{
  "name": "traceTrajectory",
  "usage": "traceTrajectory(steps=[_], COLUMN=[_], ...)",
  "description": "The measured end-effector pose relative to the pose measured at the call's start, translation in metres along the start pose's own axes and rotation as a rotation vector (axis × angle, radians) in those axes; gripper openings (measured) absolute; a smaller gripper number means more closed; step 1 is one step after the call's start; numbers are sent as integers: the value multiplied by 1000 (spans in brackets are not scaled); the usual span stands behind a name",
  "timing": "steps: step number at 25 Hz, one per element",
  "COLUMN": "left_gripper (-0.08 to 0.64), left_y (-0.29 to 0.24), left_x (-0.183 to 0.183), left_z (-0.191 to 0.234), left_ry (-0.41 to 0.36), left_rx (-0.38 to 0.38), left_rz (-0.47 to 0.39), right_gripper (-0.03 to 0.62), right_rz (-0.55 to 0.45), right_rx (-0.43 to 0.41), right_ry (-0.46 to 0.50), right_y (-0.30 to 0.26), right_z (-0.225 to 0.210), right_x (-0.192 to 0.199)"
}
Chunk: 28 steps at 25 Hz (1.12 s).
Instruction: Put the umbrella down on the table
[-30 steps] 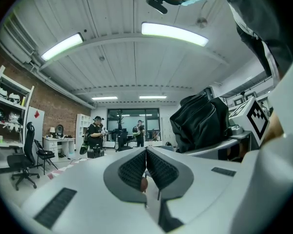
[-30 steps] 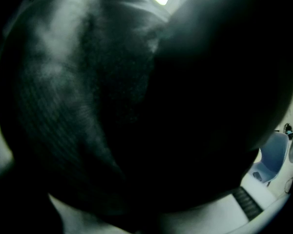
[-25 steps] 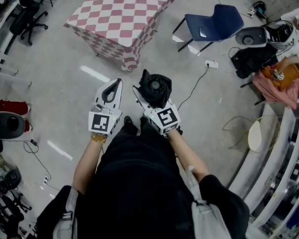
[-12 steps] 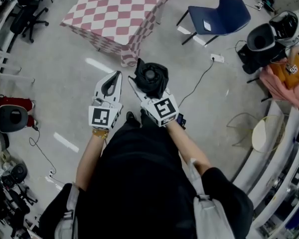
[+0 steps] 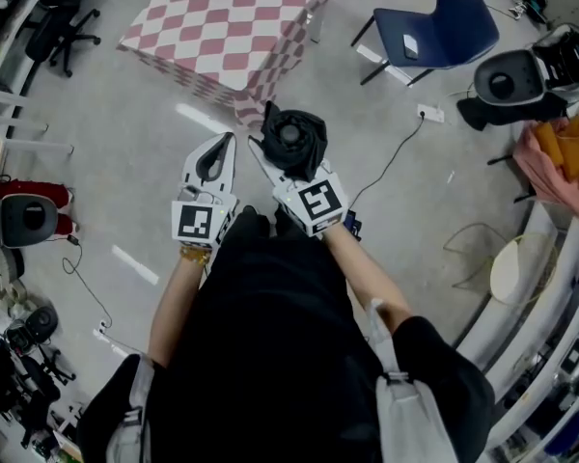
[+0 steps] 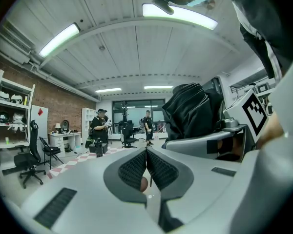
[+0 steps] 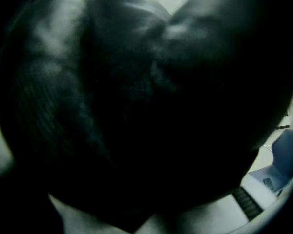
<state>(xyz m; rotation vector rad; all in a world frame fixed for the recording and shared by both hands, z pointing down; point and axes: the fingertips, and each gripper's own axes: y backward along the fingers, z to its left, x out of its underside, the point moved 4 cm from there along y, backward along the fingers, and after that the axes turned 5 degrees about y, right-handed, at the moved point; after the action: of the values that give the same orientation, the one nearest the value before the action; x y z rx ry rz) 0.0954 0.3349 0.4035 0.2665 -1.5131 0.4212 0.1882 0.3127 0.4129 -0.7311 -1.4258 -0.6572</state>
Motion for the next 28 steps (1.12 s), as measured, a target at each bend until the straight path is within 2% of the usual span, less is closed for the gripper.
traceTrajectory(steps=[7, 21, 28], left_gripper=[14, 14, 14], left_y=[-21, -47, -49], left_x=[1, -4, -2], left_z=[26, 120, 160], left_ry=[27, 43, 73], left_rx=[9, 133, 163], left_rz=[-9, -35, -33], right_gripper=[166, 164, 164], right_rz=[28, 64, 89], right_rx=[25, 111, 145], right_ry=[-20, 8, 19], right_y=[-31, -124, -159], right_z=[-8, -2, 7], right_x=[4, -10, -12])
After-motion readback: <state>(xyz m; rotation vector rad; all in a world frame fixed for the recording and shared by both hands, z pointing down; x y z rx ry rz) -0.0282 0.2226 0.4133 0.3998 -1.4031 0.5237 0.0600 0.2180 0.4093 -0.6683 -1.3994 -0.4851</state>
